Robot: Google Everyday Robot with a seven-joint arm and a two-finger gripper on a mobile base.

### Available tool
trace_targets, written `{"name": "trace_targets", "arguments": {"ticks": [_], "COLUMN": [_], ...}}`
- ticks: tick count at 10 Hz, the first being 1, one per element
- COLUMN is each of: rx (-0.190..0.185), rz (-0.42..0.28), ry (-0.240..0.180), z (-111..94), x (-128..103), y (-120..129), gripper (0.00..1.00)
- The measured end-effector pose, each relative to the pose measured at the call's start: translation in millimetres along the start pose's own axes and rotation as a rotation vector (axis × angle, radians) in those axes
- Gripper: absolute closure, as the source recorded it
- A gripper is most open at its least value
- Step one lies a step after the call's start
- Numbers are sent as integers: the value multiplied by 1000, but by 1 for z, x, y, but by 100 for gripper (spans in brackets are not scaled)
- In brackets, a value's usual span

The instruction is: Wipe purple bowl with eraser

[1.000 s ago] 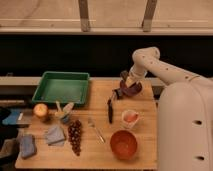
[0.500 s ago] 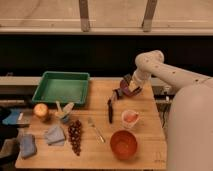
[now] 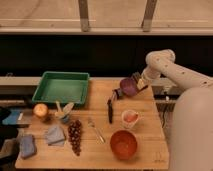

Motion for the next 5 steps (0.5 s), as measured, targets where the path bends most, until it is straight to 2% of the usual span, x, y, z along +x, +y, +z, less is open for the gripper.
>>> {"name": "trace_targets", "arguments": {"ticks": [2, 4, 5], "rx": [-20, -47, -59], "rz": [-37, -75, -73], "ry": [-19, -31, -34], "z": [1, 1, 1], "x": [-21, -43, -47], "y": [19, 52, 61], "gripper": [91, 91, 91]}}
